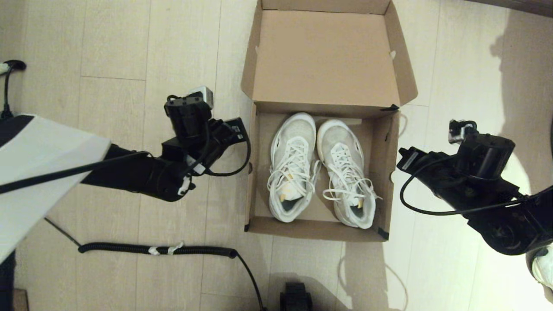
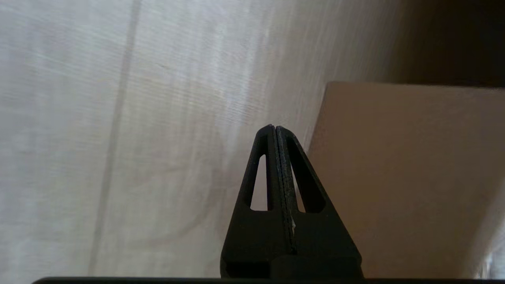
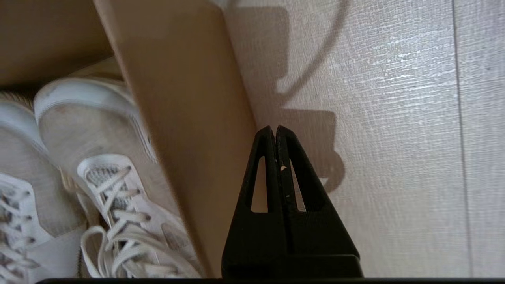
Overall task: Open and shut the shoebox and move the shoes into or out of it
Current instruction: Close the shoe box
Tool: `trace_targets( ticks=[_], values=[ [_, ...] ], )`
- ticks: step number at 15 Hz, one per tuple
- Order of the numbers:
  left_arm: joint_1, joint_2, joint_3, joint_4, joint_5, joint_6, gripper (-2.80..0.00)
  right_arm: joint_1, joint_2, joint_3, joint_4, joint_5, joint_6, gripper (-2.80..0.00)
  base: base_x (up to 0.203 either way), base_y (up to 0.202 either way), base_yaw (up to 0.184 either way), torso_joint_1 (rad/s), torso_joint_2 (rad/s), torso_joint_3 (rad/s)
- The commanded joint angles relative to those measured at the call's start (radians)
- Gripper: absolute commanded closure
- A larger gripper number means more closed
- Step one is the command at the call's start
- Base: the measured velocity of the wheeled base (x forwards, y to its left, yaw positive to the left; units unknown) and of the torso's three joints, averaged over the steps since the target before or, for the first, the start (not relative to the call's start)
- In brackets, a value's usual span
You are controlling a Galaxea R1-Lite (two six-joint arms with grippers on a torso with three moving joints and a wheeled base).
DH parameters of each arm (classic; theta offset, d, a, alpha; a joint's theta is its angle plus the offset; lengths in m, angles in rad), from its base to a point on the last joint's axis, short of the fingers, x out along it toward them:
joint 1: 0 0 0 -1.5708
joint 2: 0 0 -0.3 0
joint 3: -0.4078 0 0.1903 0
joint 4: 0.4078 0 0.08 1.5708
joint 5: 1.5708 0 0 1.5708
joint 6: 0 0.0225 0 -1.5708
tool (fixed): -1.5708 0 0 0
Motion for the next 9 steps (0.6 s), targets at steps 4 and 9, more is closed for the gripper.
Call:
trace_targets(
  ticks=[4, 9],
  values=[
    [-0.042, 0.024, -0.013, -0.004, 0.003, -0.006, 0.00, 0.020, 0.025, 0.010, -0.016, 0.002, 0.018, 0.00, 0.000, 0.000, 0.000, 0.000, 0.00, 0.000],
    [-0.091, -0.025, 0.028, 0.011, 0.038, -0.025, 0.00, 0.087, -0.009, 0.056, -0.016, 0.002, 0.019, 0.00, 0.000, 0.000, 0.000, 0.000, 0.00, 0.000]
  ],
)
